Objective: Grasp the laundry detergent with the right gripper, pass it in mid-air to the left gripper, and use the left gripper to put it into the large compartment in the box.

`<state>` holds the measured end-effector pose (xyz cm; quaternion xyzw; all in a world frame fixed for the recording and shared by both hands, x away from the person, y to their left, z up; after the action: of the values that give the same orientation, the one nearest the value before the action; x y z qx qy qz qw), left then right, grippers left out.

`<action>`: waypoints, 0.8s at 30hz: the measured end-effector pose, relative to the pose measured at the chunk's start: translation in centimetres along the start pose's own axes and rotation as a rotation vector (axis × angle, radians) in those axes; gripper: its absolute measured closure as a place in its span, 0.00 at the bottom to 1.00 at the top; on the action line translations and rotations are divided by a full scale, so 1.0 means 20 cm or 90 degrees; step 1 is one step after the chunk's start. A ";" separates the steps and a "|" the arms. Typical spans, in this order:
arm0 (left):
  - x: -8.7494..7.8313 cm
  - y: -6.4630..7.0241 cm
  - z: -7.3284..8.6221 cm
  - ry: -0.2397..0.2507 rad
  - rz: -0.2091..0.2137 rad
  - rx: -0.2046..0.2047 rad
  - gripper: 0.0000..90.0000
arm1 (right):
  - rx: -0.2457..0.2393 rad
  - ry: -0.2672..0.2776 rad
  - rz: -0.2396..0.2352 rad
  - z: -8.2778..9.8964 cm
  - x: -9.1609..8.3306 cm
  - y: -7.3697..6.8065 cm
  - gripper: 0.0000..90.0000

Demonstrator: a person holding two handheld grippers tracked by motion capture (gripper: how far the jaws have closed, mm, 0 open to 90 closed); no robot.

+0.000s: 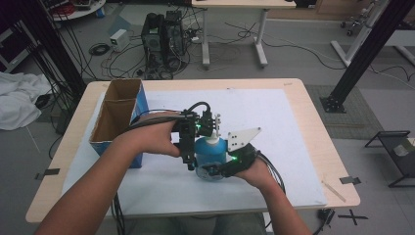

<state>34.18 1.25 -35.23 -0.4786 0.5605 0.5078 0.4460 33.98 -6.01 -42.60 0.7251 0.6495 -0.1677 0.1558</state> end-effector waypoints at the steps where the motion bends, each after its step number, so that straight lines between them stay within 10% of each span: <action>1: 0.00 0.00 0.00 0.000 0.000 0.000 0.02 | 0.000 0.000 0.000 0.00 0.00 0.00 0.51; 24: 0.00 0.04 -0.02 -0.015 -0.011 0.024 0.02 | -0.030 0.020 -0.008 -0.08 0.14 -0.01 0.51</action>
<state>33.35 0.79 -35.01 -0.4688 0.5610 0.4987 0.4656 34.10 -2.86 -42.46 0.7199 0.6599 -0.1418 0.1616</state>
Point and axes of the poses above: each handheld gripper's, and its own axes: x roughly forward along the jaws, z roughly out of its underside, y roughly to its right, the point moved 9 cm from there along x, roughly forward along the jaws, and after that the axes turned 4 degrees about z, right-handed, at the moved point
